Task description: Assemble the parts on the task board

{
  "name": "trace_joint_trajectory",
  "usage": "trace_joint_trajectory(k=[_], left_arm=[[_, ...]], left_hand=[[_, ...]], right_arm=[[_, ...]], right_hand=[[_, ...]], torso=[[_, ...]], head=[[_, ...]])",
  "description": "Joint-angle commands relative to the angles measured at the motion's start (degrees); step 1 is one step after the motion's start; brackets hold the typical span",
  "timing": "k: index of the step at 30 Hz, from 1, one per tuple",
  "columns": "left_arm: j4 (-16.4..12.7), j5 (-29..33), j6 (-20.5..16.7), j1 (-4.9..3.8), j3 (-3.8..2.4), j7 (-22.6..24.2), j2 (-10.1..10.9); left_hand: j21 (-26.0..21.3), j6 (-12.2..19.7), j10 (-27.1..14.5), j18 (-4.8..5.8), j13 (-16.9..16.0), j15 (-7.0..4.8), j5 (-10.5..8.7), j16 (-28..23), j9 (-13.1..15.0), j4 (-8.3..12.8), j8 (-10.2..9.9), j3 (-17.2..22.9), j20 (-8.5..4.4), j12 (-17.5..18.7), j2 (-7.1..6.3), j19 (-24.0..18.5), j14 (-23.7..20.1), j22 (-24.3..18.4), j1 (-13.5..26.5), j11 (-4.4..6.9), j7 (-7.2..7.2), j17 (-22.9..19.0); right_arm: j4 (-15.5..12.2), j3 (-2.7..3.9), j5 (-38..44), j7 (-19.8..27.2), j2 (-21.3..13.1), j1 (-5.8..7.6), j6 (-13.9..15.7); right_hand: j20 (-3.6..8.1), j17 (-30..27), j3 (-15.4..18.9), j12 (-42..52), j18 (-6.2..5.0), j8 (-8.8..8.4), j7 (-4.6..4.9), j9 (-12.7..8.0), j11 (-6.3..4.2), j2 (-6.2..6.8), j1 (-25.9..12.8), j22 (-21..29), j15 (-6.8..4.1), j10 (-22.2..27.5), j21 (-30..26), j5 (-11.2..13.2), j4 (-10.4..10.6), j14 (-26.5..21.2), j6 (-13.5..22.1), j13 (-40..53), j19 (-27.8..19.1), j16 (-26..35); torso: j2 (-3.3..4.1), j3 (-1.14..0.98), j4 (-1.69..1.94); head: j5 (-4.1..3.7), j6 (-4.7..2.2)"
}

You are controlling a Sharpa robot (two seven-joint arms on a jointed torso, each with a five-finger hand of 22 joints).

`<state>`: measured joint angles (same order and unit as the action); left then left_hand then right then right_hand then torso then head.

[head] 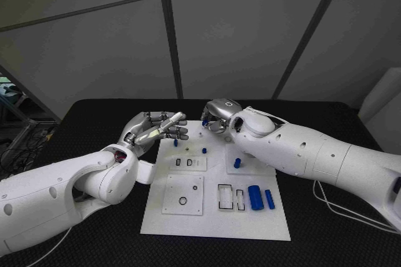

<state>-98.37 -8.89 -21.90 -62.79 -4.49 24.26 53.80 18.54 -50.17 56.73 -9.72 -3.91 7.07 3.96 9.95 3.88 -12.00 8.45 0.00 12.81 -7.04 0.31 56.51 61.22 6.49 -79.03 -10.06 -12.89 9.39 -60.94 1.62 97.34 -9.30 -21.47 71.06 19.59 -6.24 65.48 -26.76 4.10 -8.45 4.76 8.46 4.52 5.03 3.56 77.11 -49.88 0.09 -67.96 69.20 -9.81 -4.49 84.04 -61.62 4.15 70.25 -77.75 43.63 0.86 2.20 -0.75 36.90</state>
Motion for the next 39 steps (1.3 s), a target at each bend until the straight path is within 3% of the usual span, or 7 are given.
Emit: trace_joint_trajectory(k=[1,22,31,35,39], left_arm=[[-0.04,-0.06,1.1,-0.1,-0.05,0.07,-0.03],[0.69,-0.06,2.04,-0.17,-0.07,-0.35,-0.07],[0.81,-0.06,2.26,-0.18,-0.07,-0.56,-0.12],[0.84,-0.06,2.29,-0.19,-0.07,-0.62,-0.11],[0.89,-0.06,2.31,-0.2,-0.07,-0.66,-0.13]], left_hand=[[-0.21,-0.4,0.11,-0.71,0.04,0.17,-0.24,-0.36,-0.07,0.06,-0.31,-0.08,0.14,0.27,0.26,-0.02,-0.12,-0.06,-0.09,-0.24,-0.56,0.06],[-0.32,-0.39,0.11,-0.71,0.04,0.2,-0.23,-0.49,-0.07,0.09,-0.38,-0.16,0.17,0.36,0.3,-0.1,-0.18,-0.14,-0.08,-0.25,-0.52,0.11],[-0.37,-0.35,0.07,-0.71,0.05,0.21,-0.24,-0.58,-0.08,0.1,-0.43,-0.21,0.19,0.42,0.31,-0.15,-0.25,-0.18,-0.06,-0.25,-0.51,0.13],[-0.37,-0.35,0.07,-0.71,0.05,0.21,-0.24,-0.58,-0.08,0.1,-0.43,-0.21,0.19,0.42,0.31,-0.15,-0.25,-0.18,-0.06,-0.25,-0.51,0.13],[-0.42,-0.31,0.04,-0.71,0.06,0.23,-0.25,-0.65,-0.09,0.1,-0.47,-0.26,0.21,0.48,0.31,-0.19,-0.3,-0.22,-0.03,-0.26,-0.52,0.15]], right_arm=[[0.14,0.02,0.51,-0.13,0.15,0.11,-1.74],[0.69,0.02,0.52,0.37,0.65,0.13,-1.99],[0.88,0.02,0.52,0.37,0.77,0.16,-1.53],[1.06,0.01,0.52,0.4,0.86,0.21,-1.54],[0.93,0.01,0.51,0.55,0.8,0.24,-1.24]], right_hand=[[0.13,-0.02,0.08,-0.37,1.08,-0.18,0.52,0.05,0.11,0.25,-0.38,0.09,0.13,0.12,0.27,-0.17,0.41,1.95,0.02,-0.1,-0.46,-0.19],[-0.06,-0.28,-0.02,-0.61,0.97,-0.84,0.74,-0.13,0.44,0.93,-0.96,0.58,0.45,1.35,0.05,-0.13,0.77,1.84,0.93,-0.26,-1.02,-0.15],[-0.75,-0.39,-0.35,-0.65,0.71,-1.29,1.49,-0.67,1.33,2.04,-1.34,2.0,1.23,4.84,-0.68,0.28,1.04,1.59,4.28,-0.44,-2.22,-0.07],[-1.12,-2.66,1.2,-0.55,0.04,-1.33,1.54,-0.88,1.94,3.2,-1.7,5.53,1.9,9.79,-2.74,0.6,1.29,1.04,9.99,-0.46,-4.55,1.15],[-1.27,-4.38,3.09,-0.22,-0.22,-1.24,1.24,-0.79,2.22,3.52,-1.45,7.19,2.13,11.91,-3.84,0.67,1.25,0.67,11.73,-0.43,-5.54,2.15]], torso=[[-0.01,0.01,-0.05],[0.02,0.02,-0.06],[0.04,0.03,0.01],[0.07,0.04,-0.08],[0.06,0.04,-0.09]], head=[[0.13,0.1],[0.13,0.14],[0.2,-0.02],[0.22,0.02],[0.24,0.1]])
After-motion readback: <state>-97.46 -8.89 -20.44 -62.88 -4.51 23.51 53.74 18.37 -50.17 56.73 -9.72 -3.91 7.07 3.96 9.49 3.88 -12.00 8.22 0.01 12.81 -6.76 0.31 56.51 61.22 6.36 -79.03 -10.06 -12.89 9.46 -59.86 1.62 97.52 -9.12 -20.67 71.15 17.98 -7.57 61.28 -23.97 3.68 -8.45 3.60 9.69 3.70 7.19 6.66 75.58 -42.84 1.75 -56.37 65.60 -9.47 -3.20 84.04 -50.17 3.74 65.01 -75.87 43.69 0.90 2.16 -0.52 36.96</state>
